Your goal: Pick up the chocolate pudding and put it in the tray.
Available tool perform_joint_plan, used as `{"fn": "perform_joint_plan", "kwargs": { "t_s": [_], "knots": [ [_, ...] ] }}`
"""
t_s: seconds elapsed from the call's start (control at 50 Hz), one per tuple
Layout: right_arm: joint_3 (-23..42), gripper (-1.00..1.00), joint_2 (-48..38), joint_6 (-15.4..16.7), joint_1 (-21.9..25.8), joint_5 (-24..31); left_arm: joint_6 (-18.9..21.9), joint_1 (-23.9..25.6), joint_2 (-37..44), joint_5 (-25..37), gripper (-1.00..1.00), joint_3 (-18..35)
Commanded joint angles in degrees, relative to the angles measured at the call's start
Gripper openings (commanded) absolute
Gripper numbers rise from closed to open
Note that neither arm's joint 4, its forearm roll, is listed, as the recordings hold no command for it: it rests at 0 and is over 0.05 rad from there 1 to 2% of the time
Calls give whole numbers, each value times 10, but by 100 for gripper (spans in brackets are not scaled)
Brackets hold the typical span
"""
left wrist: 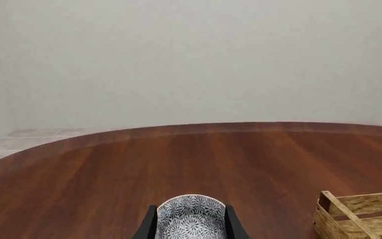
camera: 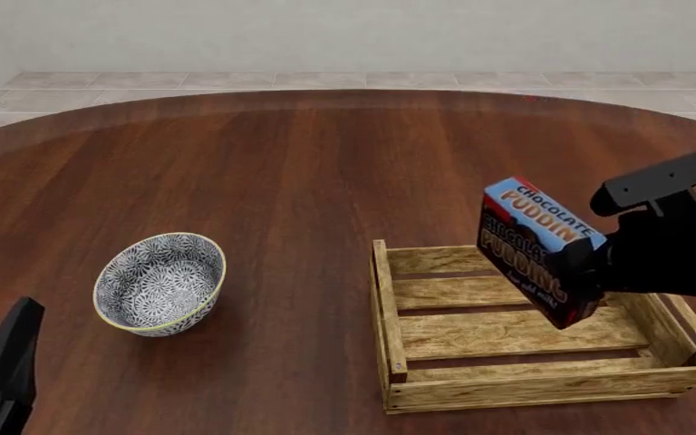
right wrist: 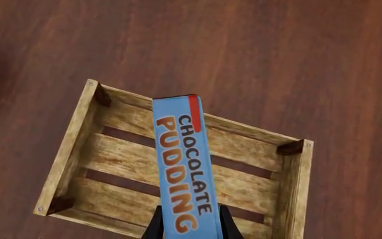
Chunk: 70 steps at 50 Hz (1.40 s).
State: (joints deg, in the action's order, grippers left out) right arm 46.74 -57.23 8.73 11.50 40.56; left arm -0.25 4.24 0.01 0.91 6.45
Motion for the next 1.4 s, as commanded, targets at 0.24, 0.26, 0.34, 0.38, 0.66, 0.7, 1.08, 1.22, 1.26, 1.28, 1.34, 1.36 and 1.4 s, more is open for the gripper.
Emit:
{"fn": "perform_joint_plan", "kwargs": {
  "t_s": [0.24,0.26,0.34,0.38,0.66,0.7,1.08,1.22,1.26,1.28,1.34,1.36,1.4],
  "knots": [
    [-33,-100,1,-36,23,-25,3,2,0,1,100,1],
    [-32,-100,2,-37,24,-22,2,1,0,0,100,0],
    [-30,-100,5,-36,23,-15,2,1,0,0,100,0],
    [-31,-100,9,-38,25,-12,3,2,0,1,100,1],
    [-58,-100,12,-41,29,-25,3,3,0,2,100,3],
    [-57,-100,13,-43,30,-24,3,2,0,3,100,4],
    [-97,-100,-5,-63,43,-77,4,2,0,0,100,0],
    [-112,-100,-13,-71,50,-98,5,2,0,1,100,1],
    [-115,-100,-16,-70,50,-103,5,2,0,1,100,1],
    [-115,-100,-16,-70,50,-104,5,2,0,1,100,1],
    [-120,-100,-18,-75,52,-110,5,2,0,1,100,1],
    [-121,-100,-19,-76,53,-112,5,2,0,1,100,1],
    [-126,-100,-21,-78,54,-118,5,2,0,1,100,1]
  ]
}}
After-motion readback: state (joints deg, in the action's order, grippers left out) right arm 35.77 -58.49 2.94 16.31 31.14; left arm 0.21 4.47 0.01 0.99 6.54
